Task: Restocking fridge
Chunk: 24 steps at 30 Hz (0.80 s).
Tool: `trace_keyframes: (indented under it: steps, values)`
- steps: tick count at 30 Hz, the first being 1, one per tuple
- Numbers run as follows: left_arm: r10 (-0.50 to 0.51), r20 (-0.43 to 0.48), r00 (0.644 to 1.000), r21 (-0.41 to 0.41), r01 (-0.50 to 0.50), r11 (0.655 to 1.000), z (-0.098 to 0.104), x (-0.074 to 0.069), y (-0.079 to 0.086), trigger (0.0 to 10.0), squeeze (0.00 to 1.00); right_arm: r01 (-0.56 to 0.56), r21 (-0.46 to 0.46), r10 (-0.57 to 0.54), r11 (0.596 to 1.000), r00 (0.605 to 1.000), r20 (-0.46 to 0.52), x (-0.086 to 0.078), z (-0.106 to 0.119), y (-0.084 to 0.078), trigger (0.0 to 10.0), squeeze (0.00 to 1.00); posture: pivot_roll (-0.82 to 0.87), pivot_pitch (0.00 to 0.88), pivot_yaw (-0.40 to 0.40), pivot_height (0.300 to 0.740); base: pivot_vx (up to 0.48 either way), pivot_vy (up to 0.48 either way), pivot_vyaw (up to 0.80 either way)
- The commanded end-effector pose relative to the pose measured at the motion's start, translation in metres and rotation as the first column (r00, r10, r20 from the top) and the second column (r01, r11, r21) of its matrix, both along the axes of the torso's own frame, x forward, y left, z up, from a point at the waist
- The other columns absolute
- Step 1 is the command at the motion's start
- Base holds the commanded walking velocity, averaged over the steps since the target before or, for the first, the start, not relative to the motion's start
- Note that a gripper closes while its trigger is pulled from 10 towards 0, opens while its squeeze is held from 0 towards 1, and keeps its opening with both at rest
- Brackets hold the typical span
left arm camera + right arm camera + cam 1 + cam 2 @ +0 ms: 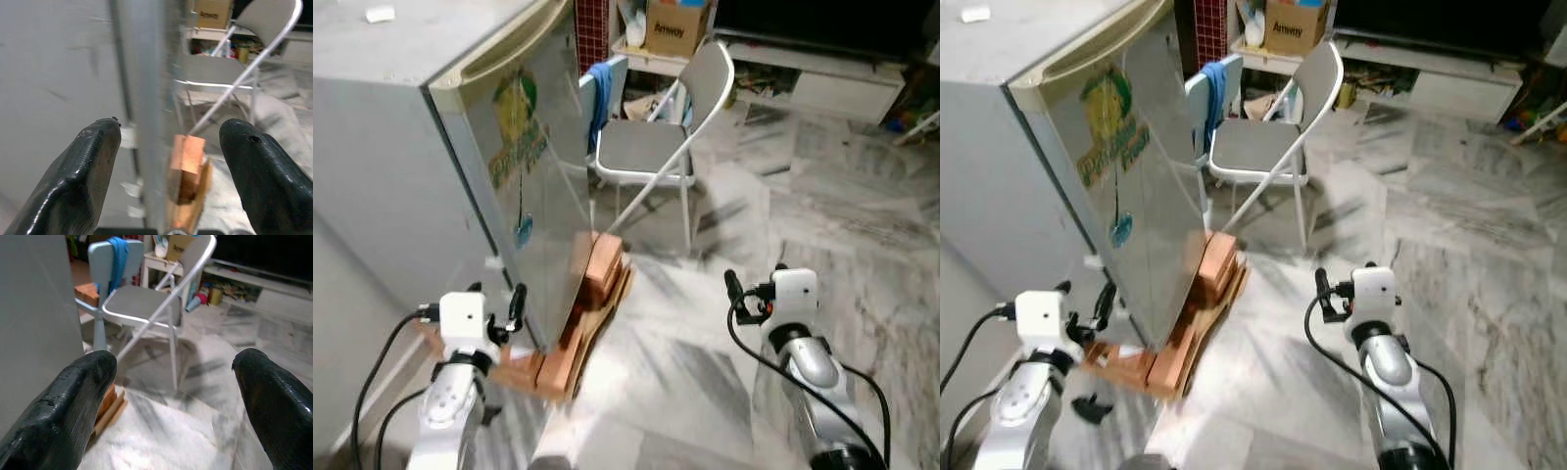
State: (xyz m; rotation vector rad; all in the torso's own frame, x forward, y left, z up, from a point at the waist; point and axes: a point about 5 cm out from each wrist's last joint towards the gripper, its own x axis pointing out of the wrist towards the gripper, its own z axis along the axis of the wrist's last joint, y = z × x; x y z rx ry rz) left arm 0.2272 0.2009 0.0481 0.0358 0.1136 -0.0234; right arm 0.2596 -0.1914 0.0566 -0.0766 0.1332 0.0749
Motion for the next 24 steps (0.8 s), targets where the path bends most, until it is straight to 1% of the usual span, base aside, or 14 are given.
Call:
trace_keyframes:
  steps: [1,10,12,17,18,24]
  values:
    - [0.014,-0.004,1.000,0.005,-0.014,1.000,0.0006,-0.0005,0.0072,10.0,0.00,-0.025,0.011,0.024,1.000,1.000,0.007,0.0022,0.0014,0.0092,10.0,0.00,0.10,0.000,-0.008,0.740,0.000,0.000,0.00]
    - [0.021,-0.013,1.000,0.003,-0.020,1.000,-0.0001,-0.0003,0.0090,10.0,0.00,-0.022,0.012,0.022,1.000,1.000,0.000,0.0018,0.0003,0.0094,10.0,0.00,0.10,0.004,-0.006,0.740,0.000,0.000,0.00]
    - [0.021,-0.015,1.000,0.006,-0.021,1.000,-0.0003,0.0000,0.0098,10.0,0.00,-0.022,0.012,0.022,1.000,1.000,-0.003,0.0017,-0.0001,0.0094,10.0,0.00,0.10,0.005,-0.007,0.740,0.000,0.000,-0.80]
    - [0.011,-0.007,1.000,0.010,-0.011,1.000,0.0010,0.0017,0.0106,10.0,0.00,-0.021,0.012,0.021,1.000,1.000,-0.004,0.0014,-0.0003,0.0099,10.0,0.00,0.09,0.006,-0.005,0.740,0.000,0.311,-0.72]
    - [0.009,-0.006,1.000,0.010,-0.009,1.000,0.0011,0.0018,0.0103,10.0,0.00,-0.022,0.012,0.022,1.000,1.000,-0.003,0.0012,-0.0002,0.0099,10.0,0.00,0.09,0.007,-0.005,0.740,0.000,0.469,0.00]
    - [-0.002,-0.010,1.000,0.007,0.002,1.000,0.0000,0.0009,0.0075,10.0,0.00,-0.024,0.010,0.024,1.000,1.000,-0.002,0.0002,0.0002,0.0100,10.0,0.00,0.09,0.009,-0.008,0.740,0.000,0.000,0.00]
